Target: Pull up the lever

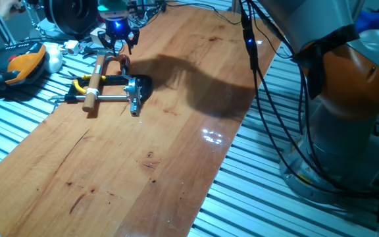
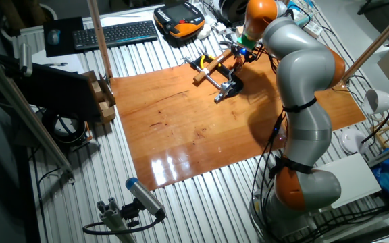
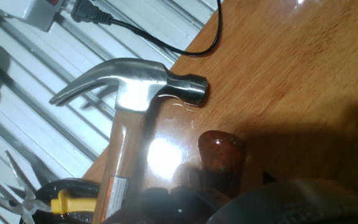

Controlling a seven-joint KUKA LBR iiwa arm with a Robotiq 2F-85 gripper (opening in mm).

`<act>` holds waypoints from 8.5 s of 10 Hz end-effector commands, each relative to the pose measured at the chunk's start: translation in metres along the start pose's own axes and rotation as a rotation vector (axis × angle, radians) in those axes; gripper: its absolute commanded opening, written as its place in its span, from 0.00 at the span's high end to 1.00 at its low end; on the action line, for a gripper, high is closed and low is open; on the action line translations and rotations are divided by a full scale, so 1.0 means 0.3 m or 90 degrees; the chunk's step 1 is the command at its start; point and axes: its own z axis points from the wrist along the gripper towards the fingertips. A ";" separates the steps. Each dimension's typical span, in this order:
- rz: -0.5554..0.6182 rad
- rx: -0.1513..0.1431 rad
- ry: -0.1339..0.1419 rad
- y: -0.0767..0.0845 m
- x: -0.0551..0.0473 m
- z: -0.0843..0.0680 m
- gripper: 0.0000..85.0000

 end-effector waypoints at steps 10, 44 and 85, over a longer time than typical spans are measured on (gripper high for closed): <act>0.004 -0.017 0.005 0.012 -0.006 0.073 0.40; 0.052 -0.024 0.011 0.025 0.054 0.157 0.60; 0.062 -0.026 0.036 0.013 0.089 0.151 0.40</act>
